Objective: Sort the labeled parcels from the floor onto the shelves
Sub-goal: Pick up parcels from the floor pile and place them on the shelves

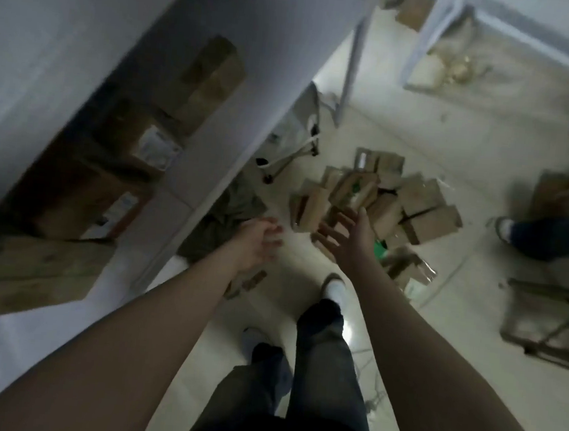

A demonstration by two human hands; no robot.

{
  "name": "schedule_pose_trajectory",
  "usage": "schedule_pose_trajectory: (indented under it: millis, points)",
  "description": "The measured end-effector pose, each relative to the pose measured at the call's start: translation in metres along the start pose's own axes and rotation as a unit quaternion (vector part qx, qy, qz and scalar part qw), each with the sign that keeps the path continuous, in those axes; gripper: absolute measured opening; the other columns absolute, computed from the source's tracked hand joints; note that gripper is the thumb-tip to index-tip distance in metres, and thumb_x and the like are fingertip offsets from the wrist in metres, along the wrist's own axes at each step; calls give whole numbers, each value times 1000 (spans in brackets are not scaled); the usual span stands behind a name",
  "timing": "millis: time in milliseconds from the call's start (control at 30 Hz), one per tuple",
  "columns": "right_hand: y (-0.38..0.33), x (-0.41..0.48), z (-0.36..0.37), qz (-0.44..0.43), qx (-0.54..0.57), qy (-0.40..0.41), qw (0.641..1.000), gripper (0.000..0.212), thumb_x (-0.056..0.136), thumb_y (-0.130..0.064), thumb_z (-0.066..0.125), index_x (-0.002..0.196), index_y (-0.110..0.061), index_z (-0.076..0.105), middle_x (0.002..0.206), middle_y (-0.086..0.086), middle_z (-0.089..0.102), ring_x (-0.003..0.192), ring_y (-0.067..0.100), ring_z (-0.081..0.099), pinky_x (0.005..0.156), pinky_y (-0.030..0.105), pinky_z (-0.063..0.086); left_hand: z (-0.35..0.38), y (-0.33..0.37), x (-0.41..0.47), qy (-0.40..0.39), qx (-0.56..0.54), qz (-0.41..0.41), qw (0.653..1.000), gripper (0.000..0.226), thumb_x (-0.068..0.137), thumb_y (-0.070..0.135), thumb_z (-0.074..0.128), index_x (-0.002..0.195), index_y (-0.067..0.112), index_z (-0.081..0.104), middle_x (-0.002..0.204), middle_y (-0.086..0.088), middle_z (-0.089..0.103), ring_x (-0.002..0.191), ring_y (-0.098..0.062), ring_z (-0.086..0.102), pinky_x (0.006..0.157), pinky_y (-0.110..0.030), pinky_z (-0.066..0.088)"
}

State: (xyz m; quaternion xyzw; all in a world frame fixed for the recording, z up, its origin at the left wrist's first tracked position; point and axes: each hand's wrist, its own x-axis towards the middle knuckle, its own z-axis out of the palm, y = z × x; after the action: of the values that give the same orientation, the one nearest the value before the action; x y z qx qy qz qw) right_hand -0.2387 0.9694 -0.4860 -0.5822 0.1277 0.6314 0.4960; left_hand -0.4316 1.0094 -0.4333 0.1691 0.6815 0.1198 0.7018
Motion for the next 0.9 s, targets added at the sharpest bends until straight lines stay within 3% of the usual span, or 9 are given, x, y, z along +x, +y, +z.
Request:
schedule_pose_trajectory:
  millis: [133, 200, 400, 467, 567, 700, 800, 867, 900]
  points:
    - [-18, 5, -113, -6, 62, 80, 995, 35, 110, -45, 38, 127, -21, 59, 141, 6, 54, 111, 37, 67, 85, 53, 59, 95, -26, 27, -64, 96, -29, 993, 22, 108, 14, 44, 124, 18, 58, 114, -5, 65, 109, -30, 63, 90, -49, 53]
    - [-24, 15, -160, -3, 86, 112, 990, 36, 109, -45, 41, 127, -20, 59, 138, 5, 54, 110, 36, 67, 93, 58, 57, 142, -42, 44, -83, 145, -45, 985, 23, 107, 14, 47, 125, 20, 60, 115, -5, 67, 111, -30, 65, 101, -53, 51]
    - [-25, 77, -270, 25, 30, 197, 980, 35, 104, -41, 47, 126, -18, 63, 130, 1, 60, 107, 34, 69, 93, 52, 58, 259, -88, 134, -99, 254, -80, 959, 22, 104, 13, 50, 114, 24, 67, 113, -2, 72, 102, -24, 70, 95, -51, 55]
    - [-16, 107, -303, 47, 3, 233, 971, 24, 103, -37, 47, 114, -21, 62, 117, 0, 61, 102, 32, 70, 93, 51, 58, 286, -108, 174, -99, 286, -89, 949, 20, 102, 14, 52, 105, 27, 67, 109, 0, 74, 98, -22, 70, 94, -50, 56]
    - [-8, 165, -354, 53, -66, 280, 956, 24, 105, -36, 44, 121, -21, 54, 102, -3, 58, 99, 32, 68, 93, 50, 57, 326, -139, 243, -110, 331, -97, 932, 20, 100, 14, 56, 106, 28, 69, 104, 3, 76, 98, -20, 72, 82, -42, 60]
    - [10, 246, -415, 44, -175, 318, 931, 34, 106, -38, 45, 131, -16, 54, 110, 3, 55, 100, 26, 54, 77, 33, 44, 370, -190, 326, -125, 376, -84, 914, 38, 95, 14, 62, 131, 26, 57, 110, 1, 68, 98, -17, 64, 87, -45, 59]
    - [28, 305, -450, 48, -194, 305, 931, 47, 107, -42, 48, 147, -17, 46, 125, 6, 54, 108, 24, 50, 82, 29, 38, 395, -232, 375, -143, 394, -88, 904, 58, 92, 21, 66, 143, 29, 40, 125, -1, 54, 110, -20, 54, 99, -48, 53]
    - [37, 339, -465, 55, -189, 302, 933, 55, 106, -47, 47, 153, -19, 40, 141, 10, 54, 124, 30, 52, 97, 33, 42, 407, -259, 405, -156, 411, -85, 894, 48, 93, 21, 66, 135, 28, 42, 113, 4, 55, 96, -13, 54, 88, -34, 55]
    - [41, 354, -471, 58, -175, 302, 935, 58, 106, -49, 47, 155, -22, 36, 146, 12, 53, 132, 32, 50, 107, 39, 42, 413, -270, 417, -158, 414, -72, 894, 39, 94, 18, 65, 126, 29, 44, 102, 8, 56, 86, -8, 54, 73, -23, 56]
